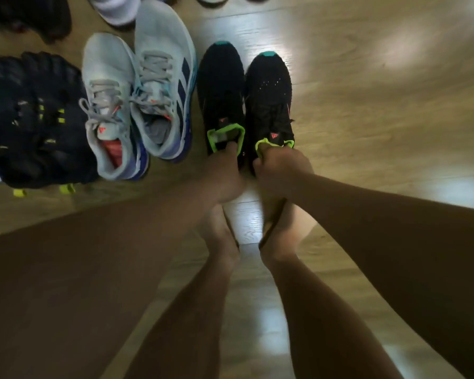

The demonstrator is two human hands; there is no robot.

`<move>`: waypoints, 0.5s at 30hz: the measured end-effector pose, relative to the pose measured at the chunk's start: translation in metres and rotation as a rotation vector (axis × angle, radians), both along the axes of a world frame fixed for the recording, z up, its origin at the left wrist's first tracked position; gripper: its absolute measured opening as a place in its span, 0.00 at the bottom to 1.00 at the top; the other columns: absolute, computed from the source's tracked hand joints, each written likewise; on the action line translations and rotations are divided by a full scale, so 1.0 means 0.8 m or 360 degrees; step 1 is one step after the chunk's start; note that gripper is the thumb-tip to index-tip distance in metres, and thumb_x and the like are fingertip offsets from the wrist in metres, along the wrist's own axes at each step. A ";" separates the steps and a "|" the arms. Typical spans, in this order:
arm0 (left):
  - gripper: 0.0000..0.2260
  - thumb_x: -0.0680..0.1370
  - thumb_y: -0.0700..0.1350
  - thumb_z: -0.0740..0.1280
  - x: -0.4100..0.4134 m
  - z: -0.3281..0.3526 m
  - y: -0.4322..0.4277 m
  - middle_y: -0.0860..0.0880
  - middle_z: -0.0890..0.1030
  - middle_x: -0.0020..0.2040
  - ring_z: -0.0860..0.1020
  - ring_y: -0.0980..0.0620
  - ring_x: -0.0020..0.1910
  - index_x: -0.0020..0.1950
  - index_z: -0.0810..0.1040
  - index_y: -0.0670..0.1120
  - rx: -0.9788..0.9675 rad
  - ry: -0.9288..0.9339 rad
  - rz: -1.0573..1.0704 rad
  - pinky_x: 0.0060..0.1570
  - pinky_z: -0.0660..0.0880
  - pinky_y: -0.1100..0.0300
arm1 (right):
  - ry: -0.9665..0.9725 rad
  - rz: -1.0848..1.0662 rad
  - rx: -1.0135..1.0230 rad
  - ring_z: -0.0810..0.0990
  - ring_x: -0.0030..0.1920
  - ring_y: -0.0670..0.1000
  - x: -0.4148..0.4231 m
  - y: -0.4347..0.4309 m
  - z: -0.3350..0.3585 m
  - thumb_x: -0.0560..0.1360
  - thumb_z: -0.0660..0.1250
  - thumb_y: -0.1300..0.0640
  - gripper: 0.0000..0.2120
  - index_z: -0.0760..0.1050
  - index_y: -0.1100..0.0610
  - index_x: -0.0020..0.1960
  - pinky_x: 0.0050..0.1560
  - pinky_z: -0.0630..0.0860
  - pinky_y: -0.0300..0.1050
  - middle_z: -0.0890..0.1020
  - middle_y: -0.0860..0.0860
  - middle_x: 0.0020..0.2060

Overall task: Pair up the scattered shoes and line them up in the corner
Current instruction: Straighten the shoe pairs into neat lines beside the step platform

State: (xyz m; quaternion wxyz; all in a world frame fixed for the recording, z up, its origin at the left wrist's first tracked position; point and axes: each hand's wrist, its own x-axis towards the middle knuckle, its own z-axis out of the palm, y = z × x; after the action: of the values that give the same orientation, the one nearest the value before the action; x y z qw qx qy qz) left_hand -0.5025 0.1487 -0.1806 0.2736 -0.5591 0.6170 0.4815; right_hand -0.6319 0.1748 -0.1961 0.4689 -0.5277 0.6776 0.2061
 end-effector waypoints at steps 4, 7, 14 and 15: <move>0.22 0.74 0.42 0.65 0.013 -0.006 0.014 0.46 0.77 0.51 0.77 0.46 0.47 0.67 0.66 0.45 0.0166 0.0139 -0.0091 0.38 0.66 0.57 | 0.0042 0.0065 0.0054 0.78 0.53 0.60 0.011 -0.001 0.003 0.79 0.48 0.39 0.23 0.73 0.53 0.57 0.43 0.66 0.48 0.79 0.54 0.51; 0.21 0.75 0.42 0.65 0.014 -0.016 0.019 0.45 0.77 0.53 0.72 0.48 0.43 0.67 0.66 0.45 0.0210 0.0126 -0.0182 0.38 0.64 0.59 | 0.0104 -0.0044 0.0099 0.79 0.53 0.58 0.017 -0.001 -0.003 0.80 0.53 0.41 0.20 0.76 0.54 0.54 0.43 0.68 0.47 0.81 0.54 0.50; 0.16 0.77 0.43 0.64 0.028 -0.058 0.019 0.47 0.77 0.51 0.74 0.48 0.43 0.64 0.72 0.41 0.0236 0.0144 -0.0443 0.38 0.66 0.61 | 0.0328 -0.0137 0.0055 0.74 0.40 0.55 0.027 0.002 -0.029 0.74 0.59 0.33 0.23 0.73 0.53 0.41 0.40 0.68 0.45 0.75 0.52 0.38; 0.17 0.76 0.43 0.65 0.034 -0.064 0.022 0.51 0.75 0.45 0.72 0.52 0.37 0.64 0.72 0.42 0.0239 0.0181 -0.0506 0.34 0.65 0.63 | 0.0339 -0.0165 0.0063 0.74 0.40 0.55 0.029 0.000 -0.033 0.72 0.61 0.31 0.23 0.73 0.52 0.42 0.41 0.69 0.45 0.75 0.51 0.37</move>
State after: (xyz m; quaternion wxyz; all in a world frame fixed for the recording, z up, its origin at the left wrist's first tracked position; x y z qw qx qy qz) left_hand -0.4754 0.1663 -0.2317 0.3518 -0.4046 0.6743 0.5077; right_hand -0.6091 0.1749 -0.2225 0.4146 -0.4578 0.7457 0.2499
